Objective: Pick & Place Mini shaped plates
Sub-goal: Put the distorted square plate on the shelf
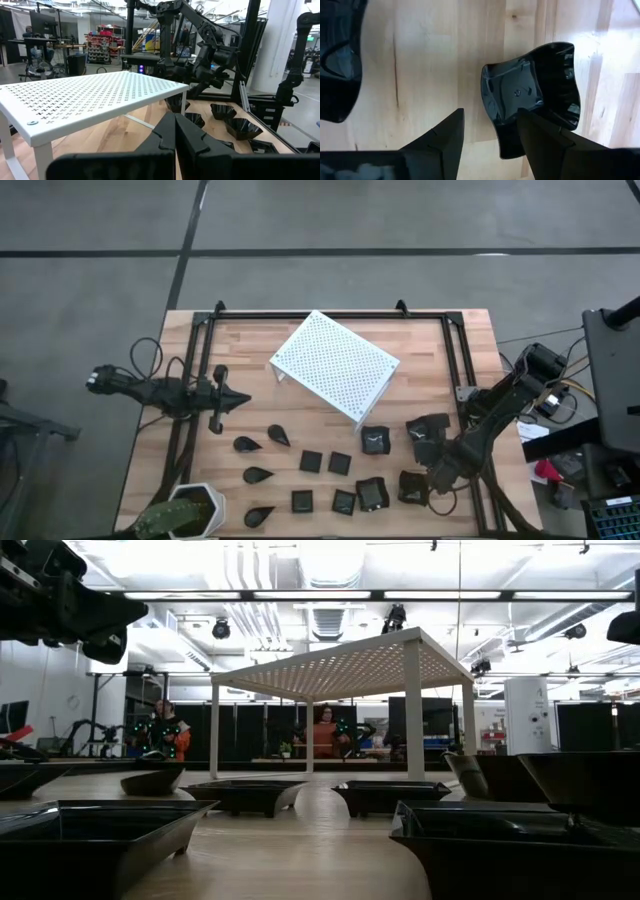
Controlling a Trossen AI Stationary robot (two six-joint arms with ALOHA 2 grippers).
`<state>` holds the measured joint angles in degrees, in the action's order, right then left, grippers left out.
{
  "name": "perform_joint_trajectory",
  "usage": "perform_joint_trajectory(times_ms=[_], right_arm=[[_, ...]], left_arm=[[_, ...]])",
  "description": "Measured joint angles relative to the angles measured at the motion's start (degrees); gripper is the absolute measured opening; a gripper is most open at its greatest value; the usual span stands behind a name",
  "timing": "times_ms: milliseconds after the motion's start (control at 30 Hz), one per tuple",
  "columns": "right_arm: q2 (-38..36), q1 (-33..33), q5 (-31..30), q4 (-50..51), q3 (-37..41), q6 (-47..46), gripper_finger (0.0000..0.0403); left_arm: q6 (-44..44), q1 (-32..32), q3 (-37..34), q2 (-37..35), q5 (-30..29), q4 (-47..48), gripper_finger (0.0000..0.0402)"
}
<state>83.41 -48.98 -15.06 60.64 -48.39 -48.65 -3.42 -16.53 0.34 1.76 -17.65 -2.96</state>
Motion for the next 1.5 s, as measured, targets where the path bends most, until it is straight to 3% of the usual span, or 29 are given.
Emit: perform_joint_trajectory(times_ms=[1500], right_arm=[[0.36,-0.28,-1.56,-8.59,6.59,-2.2,0.0069]], left_arm=[[0.0,0.02,0.0,0.0,0.0,0.0,0.0]])
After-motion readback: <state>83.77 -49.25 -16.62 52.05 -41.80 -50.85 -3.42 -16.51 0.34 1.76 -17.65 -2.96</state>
